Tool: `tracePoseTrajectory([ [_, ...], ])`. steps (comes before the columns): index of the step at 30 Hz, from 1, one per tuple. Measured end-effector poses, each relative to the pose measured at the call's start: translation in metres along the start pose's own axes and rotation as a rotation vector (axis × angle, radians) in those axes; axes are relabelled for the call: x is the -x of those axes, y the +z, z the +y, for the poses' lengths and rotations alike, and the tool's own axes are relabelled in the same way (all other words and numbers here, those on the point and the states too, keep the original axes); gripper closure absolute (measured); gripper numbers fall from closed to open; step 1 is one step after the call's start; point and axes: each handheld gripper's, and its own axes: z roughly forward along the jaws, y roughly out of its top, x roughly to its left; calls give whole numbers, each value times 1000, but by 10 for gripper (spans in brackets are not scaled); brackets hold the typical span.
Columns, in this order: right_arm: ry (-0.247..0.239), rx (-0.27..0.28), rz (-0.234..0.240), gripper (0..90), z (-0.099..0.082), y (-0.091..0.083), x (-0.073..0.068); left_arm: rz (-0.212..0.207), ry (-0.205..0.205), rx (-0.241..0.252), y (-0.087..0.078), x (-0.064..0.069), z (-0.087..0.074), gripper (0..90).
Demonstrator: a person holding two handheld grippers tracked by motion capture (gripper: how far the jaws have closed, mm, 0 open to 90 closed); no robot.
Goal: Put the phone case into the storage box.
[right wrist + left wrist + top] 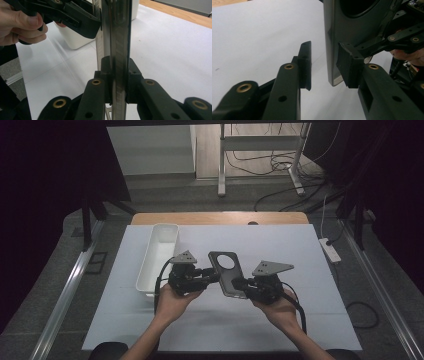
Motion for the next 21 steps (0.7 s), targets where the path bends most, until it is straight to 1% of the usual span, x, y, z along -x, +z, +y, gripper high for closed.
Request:
tracePoseTrajectory([
  [1, 0, 0, 0, 805, 0, 0, 0, 0, 0, 0, 0, 0, 0, 697],
  [2, -3, -2, 0, 805, 0, 0, 0, -2, -4, -2, 0, 0, 0, 697],
  [3, -6, -2, -3, 805, 0, 1, -1, -6, -11, -3, 1, 0, 0, 735],
  [4, -4, -2, -6, 804, 0, 1, -1, -8, -24, -3, 1, 0, 0, 793],
  [5, -1, -5, -5, 804, 0, 2, 0, -11, -42, 2, 1, -1, 0, 814],
  [6, 1, -10, -10, 802, -1, 3, 0, -22, -72, 10, 0, -2, 0, 840],
  [7, 5, -14, -8, 801, -2, 3, 0, -23, -86, 16, 0, -2, 0, 849],
  [9, 13, -21, 14, 797, -3, 5, 0, -3, -95, 14, 0, -1, 1, 864],
  [10, 11, -26, 17, 795, -3, 7, -1, 11, -102, 15, 0, -1, 1, 871],
  [12, 9, -51, 35, 772, -4, 11, -3, 32, -108, 11, 2, 0, 1, 887],
  [15, 24, -63, 43, 682, -4, 16, -5, 55, -114, 3, 4, 1, 1, 889],
  [16, 25, -66, 33, 655, -4, 17, -5, 55, -114, 3, 4, 1, 1, 889],
  [17, 25, -66, 33, 655, -4, 17, -5, 65, -116, 3, 5, 1, 1, 889],
  [18, 25, -77, 25, 609, -4, 17, -4, 77, -116, 1, 5, 1, 2, 889],
  [19, 25, -77, 25, 609, -4, 17, -4, 77, -116, 1, 5, 1, 2, 890],
  [20, 35, -75, 32, 570, -4, 17, -3, 88, -117, 2, 4, 1, 3, 890],
  [21, 36, -76, 33, 558, -4, 16, -3, 94, -118, 1, 4, 0, 3, 890],
])
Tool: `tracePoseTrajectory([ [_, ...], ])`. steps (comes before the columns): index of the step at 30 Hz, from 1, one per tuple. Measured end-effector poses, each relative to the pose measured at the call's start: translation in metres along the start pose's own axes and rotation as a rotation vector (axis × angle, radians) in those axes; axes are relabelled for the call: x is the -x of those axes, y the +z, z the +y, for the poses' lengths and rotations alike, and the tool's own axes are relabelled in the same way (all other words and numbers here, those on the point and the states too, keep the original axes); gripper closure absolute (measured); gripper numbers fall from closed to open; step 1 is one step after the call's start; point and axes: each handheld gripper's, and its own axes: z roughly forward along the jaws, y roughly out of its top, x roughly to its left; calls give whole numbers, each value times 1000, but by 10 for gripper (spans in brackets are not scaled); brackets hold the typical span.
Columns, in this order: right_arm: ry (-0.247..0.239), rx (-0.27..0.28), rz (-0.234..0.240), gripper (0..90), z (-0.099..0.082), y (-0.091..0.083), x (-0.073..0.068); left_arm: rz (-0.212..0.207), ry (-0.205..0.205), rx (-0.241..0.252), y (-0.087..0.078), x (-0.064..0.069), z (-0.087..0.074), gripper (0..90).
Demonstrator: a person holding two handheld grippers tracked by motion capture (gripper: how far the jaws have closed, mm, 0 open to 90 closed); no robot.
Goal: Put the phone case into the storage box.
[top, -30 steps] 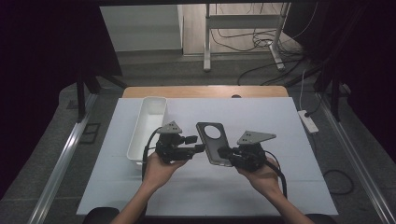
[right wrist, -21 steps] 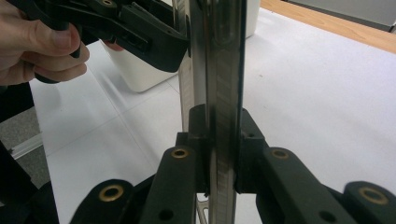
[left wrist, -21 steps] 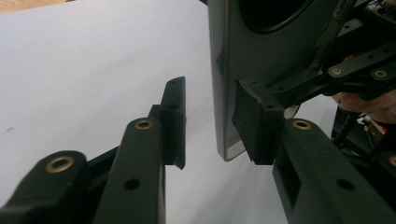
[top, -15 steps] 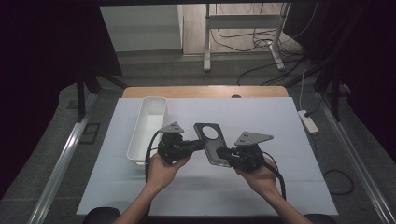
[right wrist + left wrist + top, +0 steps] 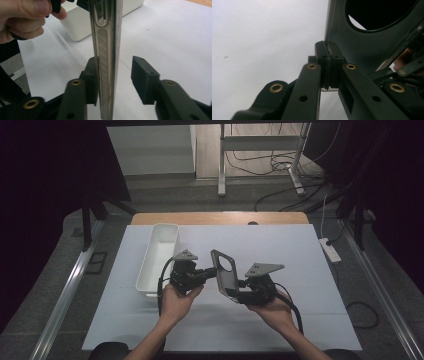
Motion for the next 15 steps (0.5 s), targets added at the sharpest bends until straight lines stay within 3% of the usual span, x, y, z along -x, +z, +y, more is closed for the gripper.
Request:
tracePoseTrajectory([
  [15, -3, -4, 18, 415, 0, -8, 4, 71, 13, -15, -2, -9, 1, 889],
])
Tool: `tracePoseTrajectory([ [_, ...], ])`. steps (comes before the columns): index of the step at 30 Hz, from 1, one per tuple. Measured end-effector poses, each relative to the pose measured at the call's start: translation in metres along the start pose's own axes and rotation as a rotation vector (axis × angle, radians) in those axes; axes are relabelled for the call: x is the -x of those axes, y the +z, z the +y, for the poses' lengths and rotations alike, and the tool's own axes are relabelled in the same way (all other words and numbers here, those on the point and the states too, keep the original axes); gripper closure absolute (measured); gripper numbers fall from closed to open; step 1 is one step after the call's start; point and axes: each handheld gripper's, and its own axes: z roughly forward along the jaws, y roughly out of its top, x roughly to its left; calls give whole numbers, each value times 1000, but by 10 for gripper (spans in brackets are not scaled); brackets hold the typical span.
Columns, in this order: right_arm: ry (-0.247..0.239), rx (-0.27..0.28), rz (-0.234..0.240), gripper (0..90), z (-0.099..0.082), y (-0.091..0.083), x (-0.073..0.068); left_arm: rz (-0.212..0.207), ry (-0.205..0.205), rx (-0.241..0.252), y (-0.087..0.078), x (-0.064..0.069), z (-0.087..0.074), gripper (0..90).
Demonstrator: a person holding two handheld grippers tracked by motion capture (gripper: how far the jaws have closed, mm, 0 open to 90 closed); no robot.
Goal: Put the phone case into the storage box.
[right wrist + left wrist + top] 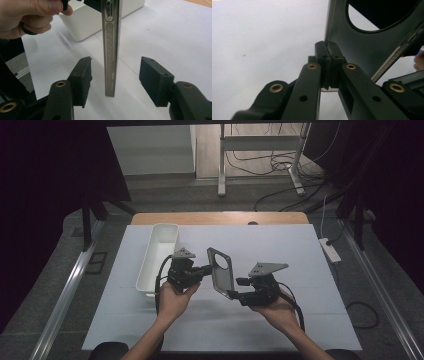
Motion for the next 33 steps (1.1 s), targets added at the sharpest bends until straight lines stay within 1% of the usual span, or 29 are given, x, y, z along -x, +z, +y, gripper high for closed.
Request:
tracePoseTrajectory([
  [4, 5, -22, 13, 381, 0, -1, 3, 11, -1, -6, -1, -4, 1, 889],
  [7, 12, -54, 23, 353, -2, -2, 5, 25, 6, -12, -2, -6, 2, 889],
  [9, 14, -59, 22, 336, -4, -5, 7, 32, 13, -21, -3, -8, 3, 889],
  [12, 18, -58, 12, 304, -7, -9, 10, 35, 12, -25, -4, -12, 5, 889],
  [16, 32, -53, 5, 270, -11, -15, 14, 52, 8, -33, -5, -17, 7, 889],
  [21, 35, -41, -7, 260, -16, -21, 17, 69, 3, -36, -7, -24, 9, 888],
  [24, 38, -30, -19, 236, -21, -28, 22, 81, 2, -38, -10, -29, 14, 889],
  [31, 55, -22, -47, 216, -30, -39, 30, 122, 7, -40, -17, -37, 24, 889],
  [33, 54, -20, -55, 211, -31, -40, 32, 125, 6, -42, -18, -37, 25, 889],
])
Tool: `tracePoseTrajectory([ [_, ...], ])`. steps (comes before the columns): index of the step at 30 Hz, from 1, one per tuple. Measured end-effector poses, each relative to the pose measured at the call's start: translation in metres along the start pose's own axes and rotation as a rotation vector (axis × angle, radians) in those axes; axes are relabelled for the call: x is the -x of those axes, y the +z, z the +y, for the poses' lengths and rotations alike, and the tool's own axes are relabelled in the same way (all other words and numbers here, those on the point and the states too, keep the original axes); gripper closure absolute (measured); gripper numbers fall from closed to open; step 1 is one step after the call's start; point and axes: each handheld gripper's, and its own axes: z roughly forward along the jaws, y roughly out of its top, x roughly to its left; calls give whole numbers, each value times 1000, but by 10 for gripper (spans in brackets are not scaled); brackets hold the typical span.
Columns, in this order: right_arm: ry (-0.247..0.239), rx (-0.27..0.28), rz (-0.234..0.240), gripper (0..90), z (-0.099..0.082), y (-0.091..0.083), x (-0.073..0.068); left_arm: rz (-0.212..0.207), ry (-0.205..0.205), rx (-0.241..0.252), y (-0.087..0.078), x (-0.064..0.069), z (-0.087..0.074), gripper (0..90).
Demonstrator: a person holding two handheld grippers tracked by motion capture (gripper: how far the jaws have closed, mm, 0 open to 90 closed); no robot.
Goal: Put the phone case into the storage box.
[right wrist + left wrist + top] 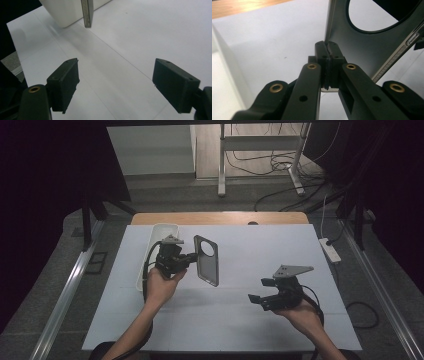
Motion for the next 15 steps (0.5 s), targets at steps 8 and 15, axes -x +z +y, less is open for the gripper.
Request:
tracePoseTrajectory([
  [8, 16, -7, -34, 192, -9, -11, 8, 35, -15, 1, -6, -11, 8, 889],
  [15, 35, -25, -61, 173, -15, -18, 12, 53, -37, 9, -13, -22, 10, 889],
])
